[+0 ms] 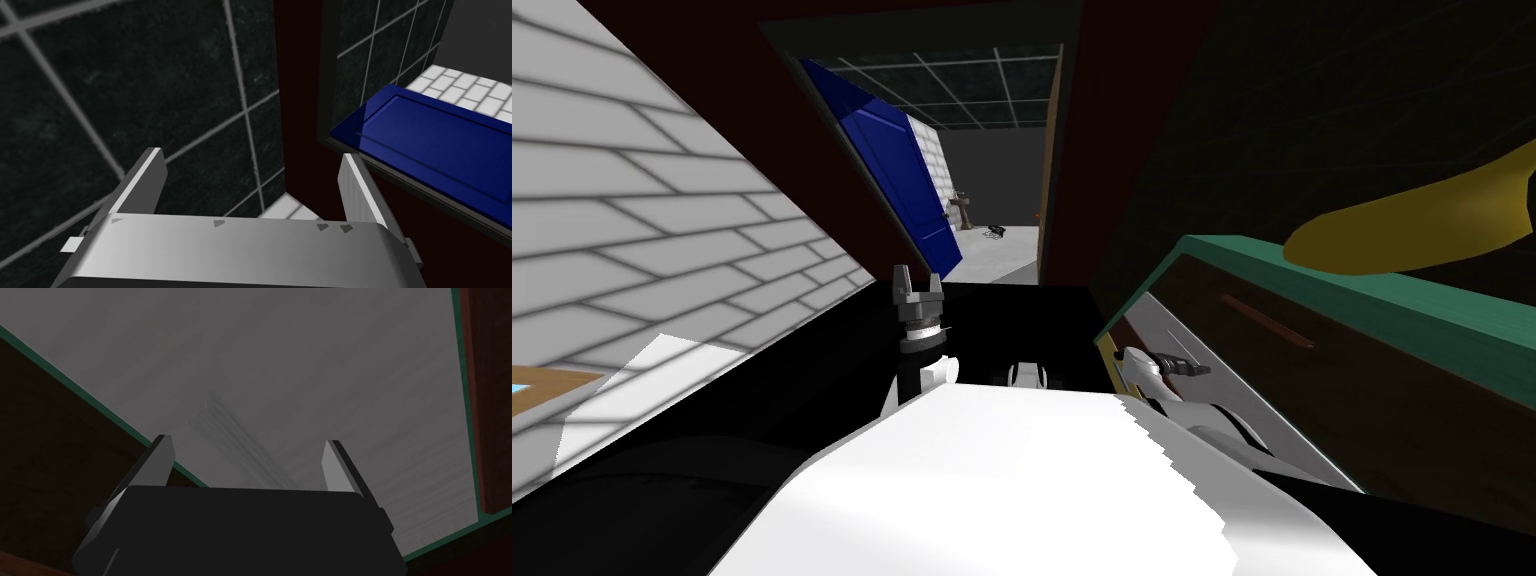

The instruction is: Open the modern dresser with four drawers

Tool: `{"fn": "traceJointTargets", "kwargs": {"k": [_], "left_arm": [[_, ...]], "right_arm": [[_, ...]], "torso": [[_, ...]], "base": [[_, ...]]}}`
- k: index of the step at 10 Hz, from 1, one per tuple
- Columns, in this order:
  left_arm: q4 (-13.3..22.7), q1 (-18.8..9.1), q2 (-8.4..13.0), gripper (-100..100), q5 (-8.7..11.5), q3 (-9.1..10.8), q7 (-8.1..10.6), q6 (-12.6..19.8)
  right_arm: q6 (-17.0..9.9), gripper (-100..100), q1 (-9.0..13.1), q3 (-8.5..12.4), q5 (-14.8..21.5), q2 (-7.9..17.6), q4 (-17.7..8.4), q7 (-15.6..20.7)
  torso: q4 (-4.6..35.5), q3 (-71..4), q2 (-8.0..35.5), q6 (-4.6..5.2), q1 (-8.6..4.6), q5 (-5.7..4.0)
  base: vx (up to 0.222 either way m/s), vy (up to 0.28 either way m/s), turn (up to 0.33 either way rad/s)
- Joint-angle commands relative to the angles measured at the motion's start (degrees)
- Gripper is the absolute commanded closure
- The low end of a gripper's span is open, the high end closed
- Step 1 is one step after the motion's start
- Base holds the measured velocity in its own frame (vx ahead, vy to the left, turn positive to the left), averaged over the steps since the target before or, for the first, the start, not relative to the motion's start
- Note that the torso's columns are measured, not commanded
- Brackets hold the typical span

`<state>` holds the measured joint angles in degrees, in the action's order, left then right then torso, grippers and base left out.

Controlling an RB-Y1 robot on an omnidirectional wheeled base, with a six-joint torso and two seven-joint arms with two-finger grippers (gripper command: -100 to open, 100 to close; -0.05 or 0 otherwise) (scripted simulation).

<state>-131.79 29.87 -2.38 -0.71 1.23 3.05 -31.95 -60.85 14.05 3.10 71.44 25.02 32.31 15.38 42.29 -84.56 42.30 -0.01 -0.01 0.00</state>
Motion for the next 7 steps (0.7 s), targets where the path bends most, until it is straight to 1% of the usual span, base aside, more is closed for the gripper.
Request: {"fn": "traceJointTargets", "kwargs": {"k": [1, 2, 3, 4, 5, 6, 7], "left_arm": [[0.00, 0.00, 0.00, 0, 0.00, 0.00, 0.00, 0.00], [0.00, 0.00, 0.00, 0, 0.00, 0.00, 0.00, 0.00], [0.00, 0.00, 0.00, 0, 0.00, 0.00, 0.00, 0.00], [0.00, 0.02, 0.00, 0, 0.00, 0.00, 0.00, 0.00], [-0.01, 0.03, -0.01, 0, 0.00, 0.00, 0.00, -0.01], [-0.01, 0.01, -0.01, 0, 0.00, -0.01, 0.00, -0.01], [-0.01, 0.02, 0.00, 0, 0.00, 0.00, 0.00, -0.01]], "right_arm": [[-0.09, -100, 0.09, 0.00, 0.09, 0.03, -0.21, -0.08], [-0.08, 100, 0.08, 0.00, 0.08, 0.02, -0.18, -0.07], [2.16, 100, -1.33, 2.05, 2.71, -1.20, 2.40, 0.57], [3.61, 100, -2.74, 4.04, 4.25, -2.42, 4.80, 1.21], [4.41, 100, -2.74, 4.11, 5.33, -2.42, 4.99, 1.21], [6.38, 100, -4.16, 6.16, 7.22, -3.64, 7.57, 1.86], [6.65, 100, -4.16, 6.16, 7.96, -3.64, 7.57, 1.86]], "torso": [[-0.01, 0.00, 0.00, 0.02, 0.00, 0.00], [0.00, 0.00, 0.01, 0.01, 0.00, 0.00], [0.00, 0.00, 0.00, 0.01, 0.01, 0.00], [-0.05, -0.10, -0.18, 0.05, 0.12, 0.03], [-0.10, -0.20, -0.33, 0.03, 0.37, 0.09], [-0.05, -0.13, -0.19, -0.08, 0.14, 0.06], [-0.03, -0.05, -0.09, 0.01, -0.09, -0.02]], "base": [[0.000, 0.000, 0.000], [0.000, 0.000, 0.000], [0.069, 0.038, -0.216], [0.144, 0.136, -0.406], [0.119, 0.111, -0.108], [0.126, 0.072, -0.123], [0.090, 0.058, -0.104]]}}
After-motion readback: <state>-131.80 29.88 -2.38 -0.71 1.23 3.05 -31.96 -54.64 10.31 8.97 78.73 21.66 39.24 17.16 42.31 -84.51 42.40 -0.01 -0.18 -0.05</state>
